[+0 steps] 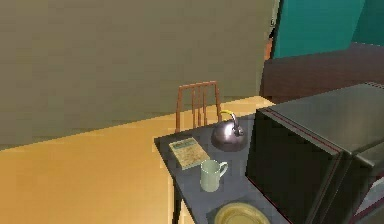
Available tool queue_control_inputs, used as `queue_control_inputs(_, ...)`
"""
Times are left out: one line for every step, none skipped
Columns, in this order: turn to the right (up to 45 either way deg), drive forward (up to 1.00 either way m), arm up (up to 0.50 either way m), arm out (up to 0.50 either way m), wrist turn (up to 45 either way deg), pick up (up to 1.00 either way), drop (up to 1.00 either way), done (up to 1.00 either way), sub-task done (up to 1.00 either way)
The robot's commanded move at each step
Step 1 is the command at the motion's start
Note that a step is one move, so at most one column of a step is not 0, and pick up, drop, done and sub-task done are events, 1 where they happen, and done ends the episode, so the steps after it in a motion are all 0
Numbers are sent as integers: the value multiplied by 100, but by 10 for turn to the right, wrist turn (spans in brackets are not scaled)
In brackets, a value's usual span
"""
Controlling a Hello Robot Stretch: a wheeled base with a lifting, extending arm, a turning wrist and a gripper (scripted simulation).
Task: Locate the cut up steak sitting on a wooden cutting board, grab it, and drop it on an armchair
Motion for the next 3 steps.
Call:
queue_control_inputs(0,0,0,0,450,0,0,0,0)
queue_control_inputs(0,0,0,0,390,0,0,0,0)
queue_control_inputs(0,0,-30,0,0,0,0,0,0)
